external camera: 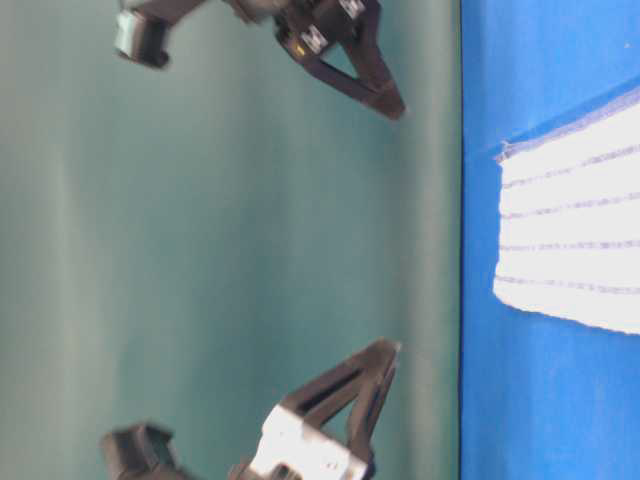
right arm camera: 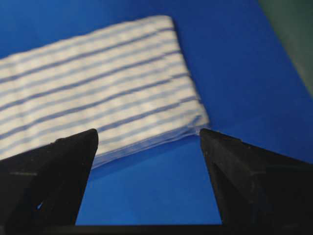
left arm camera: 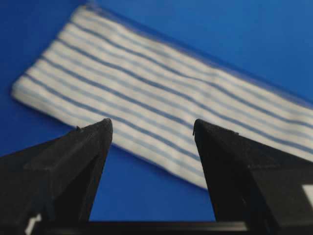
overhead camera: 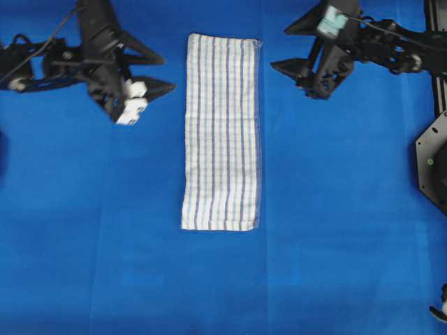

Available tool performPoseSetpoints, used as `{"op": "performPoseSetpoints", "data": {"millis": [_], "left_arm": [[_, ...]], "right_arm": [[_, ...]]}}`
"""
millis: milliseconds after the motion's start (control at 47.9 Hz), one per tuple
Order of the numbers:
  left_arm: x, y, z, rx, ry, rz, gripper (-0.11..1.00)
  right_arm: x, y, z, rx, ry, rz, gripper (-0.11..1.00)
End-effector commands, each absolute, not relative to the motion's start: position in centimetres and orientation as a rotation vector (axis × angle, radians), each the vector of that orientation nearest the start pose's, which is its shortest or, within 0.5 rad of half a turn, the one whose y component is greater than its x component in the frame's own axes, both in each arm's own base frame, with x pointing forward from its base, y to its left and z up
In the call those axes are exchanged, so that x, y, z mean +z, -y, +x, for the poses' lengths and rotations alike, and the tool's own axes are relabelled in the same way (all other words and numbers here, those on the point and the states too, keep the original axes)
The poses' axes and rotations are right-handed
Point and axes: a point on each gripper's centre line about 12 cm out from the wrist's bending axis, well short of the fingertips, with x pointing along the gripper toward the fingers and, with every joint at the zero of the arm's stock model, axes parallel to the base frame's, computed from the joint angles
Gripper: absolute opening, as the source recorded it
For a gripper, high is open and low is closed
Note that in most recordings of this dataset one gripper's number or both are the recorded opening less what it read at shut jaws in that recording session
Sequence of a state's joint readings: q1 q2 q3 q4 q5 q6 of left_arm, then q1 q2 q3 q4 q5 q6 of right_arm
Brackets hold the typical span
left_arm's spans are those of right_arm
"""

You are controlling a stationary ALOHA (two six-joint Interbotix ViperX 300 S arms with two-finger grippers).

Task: Fold the blue towel.
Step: 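Move both grippers to the strip's top end and pinch its corners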

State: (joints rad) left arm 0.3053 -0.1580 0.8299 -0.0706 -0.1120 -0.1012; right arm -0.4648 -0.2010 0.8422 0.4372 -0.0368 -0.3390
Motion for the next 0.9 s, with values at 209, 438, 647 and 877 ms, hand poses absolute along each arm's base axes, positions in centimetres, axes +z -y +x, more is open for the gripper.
{"op": "performPoseSetpoints", "data": {"millis": [209,438,647,877], "left_arm": [[16.1,-16.0,35.6,0.447,-0.539,-0.215,0.61],[13.3,-19.1,35.6,0.518,-0.500,-0.213,0.61],[10.8,-20.5,36.3,0.543,-0.508,-0.218,0.61],[8.5,-21.2,37.6,0.542,-0.539,-0.226,0.61]], "right_arm": [[16.4,18.3,33.2,-0.547,-0.587,0.242,0.88],[13.9,20.2,33.5,-0.614,-0.602,0.280,0.87],[11.4,20.8,33.5,-0.651,-0.629,0.302,0.87],[9.9,21.0,33.5,-0.675,-0.646,0.328,0.87]]}}
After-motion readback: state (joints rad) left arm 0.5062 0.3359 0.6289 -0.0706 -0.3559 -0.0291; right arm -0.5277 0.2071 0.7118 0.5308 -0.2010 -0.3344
